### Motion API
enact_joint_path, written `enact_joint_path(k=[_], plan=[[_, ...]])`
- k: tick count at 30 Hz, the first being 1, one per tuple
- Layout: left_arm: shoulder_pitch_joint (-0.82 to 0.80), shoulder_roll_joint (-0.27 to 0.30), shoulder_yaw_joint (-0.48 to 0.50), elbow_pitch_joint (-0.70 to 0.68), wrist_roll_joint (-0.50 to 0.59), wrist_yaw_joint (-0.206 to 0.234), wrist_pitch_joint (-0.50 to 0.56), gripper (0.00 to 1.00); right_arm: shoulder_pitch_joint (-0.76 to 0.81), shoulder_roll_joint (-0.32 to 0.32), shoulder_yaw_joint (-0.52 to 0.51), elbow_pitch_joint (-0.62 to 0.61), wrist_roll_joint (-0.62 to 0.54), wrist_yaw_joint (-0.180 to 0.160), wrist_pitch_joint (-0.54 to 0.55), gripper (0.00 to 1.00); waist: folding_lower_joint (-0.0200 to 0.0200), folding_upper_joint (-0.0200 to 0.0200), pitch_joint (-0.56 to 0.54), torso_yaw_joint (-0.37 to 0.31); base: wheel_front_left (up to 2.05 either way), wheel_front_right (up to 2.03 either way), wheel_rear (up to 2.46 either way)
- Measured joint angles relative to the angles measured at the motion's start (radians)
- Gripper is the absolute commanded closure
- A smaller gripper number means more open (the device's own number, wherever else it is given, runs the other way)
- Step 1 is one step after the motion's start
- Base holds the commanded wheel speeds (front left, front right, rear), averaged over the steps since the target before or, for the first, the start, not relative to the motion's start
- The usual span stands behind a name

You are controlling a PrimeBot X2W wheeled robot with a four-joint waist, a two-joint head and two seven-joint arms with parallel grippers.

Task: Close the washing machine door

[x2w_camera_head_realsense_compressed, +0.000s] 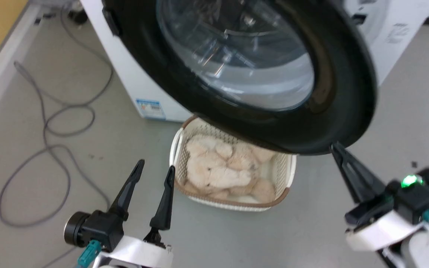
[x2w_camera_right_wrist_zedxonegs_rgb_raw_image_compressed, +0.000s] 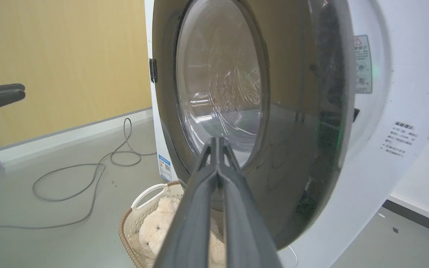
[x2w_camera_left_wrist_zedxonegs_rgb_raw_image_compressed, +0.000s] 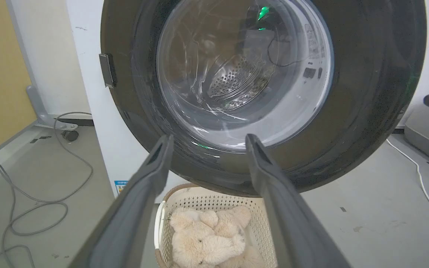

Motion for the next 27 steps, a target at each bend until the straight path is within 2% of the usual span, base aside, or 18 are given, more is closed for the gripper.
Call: enact_joint_path(k=[4,8,27], plan=[[-0.025,-0.006,-0.005,-0.002,0.000,0.000,0.000,0.00,-0.099,-0.086,0.037,0.060,0.045,0.000,0.001,1.00,0.0000,0.0000,0.047,0.023,0.00,0.00,0.00],[-0.050,-0.013,0.000,-0.007,0.000,0.000,0.000,0.00,-0.184,-0.137,0.023,0.100,0.095,0.000,0.011,1.00,0.0000,0.0000,0.089,0.048,0.00,0.00,0.00],[-0.144,-0.016,-0.024,-0.043,-0.016,0.000,0.000,0.00,-0.583,-0.257,-0.028,0.284,0.260,0.002,0.137,1.00,0.0001,0.0000,0.273,0.108,0.00,0.00,0.00]])
